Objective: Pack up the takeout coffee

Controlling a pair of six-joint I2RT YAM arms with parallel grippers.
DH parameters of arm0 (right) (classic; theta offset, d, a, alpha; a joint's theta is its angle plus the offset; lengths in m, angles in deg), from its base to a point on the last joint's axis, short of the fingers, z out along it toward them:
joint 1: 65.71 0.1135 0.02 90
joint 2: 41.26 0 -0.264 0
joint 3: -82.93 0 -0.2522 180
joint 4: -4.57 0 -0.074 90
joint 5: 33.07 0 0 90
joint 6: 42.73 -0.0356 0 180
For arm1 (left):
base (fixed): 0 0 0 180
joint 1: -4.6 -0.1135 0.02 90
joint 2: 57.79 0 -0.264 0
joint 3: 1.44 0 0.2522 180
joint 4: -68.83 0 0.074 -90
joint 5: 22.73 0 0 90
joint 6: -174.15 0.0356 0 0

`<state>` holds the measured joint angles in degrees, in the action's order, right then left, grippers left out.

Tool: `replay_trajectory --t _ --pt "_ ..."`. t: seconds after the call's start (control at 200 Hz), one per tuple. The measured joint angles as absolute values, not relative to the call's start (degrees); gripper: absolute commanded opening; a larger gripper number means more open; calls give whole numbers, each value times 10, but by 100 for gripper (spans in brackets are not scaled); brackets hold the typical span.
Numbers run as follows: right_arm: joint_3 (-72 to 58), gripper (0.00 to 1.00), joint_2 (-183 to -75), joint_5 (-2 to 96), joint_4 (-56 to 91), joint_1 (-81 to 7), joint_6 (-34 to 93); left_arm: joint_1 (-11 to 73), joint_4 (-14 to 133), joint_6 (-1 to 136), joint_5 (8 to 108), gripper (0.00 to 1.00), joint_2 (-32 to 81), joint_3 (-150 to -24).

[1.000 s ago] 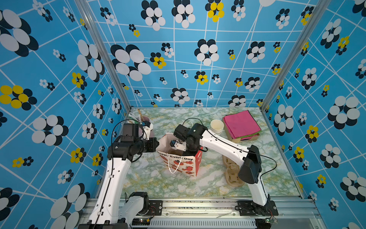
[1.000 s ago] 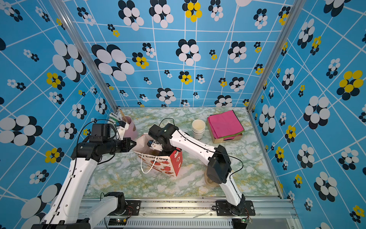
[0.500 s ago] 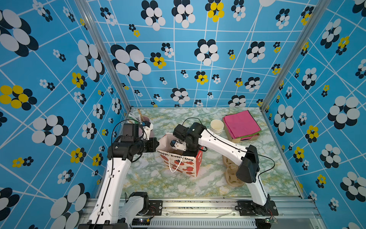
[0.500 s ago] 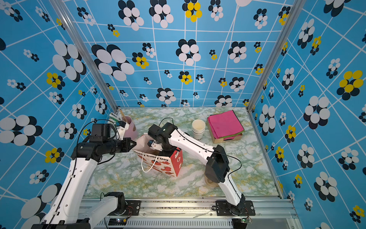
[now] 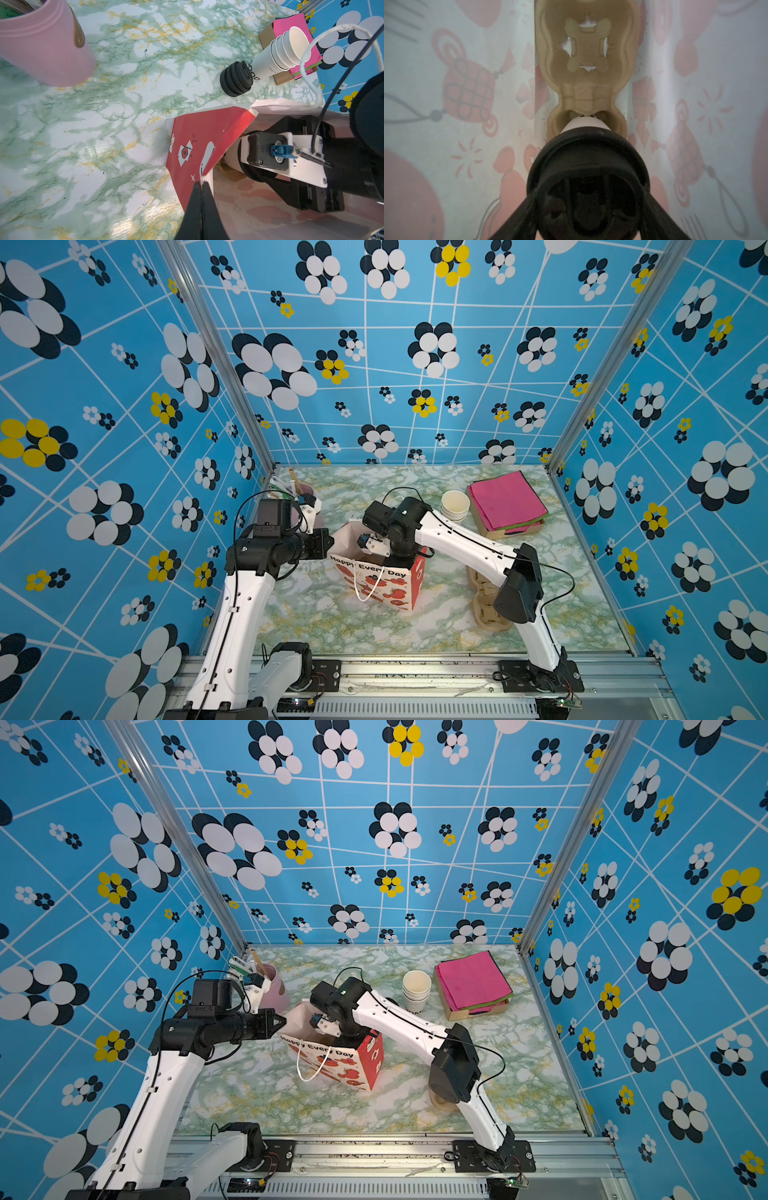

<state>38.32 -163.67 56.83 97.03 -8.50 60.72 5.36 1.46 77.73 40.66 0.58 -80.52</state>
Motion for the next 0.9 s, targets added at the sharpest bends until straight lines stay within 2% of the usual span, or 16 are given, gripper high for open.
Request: replay_trajectory --t 0.57,0.899 --pt "383 56 -1637 569 971 -85 603 54 13 777 407 5 6 -805" --pt "384 66 -1637 569 970 -85 603 54 13 777 407 4 2 -805"
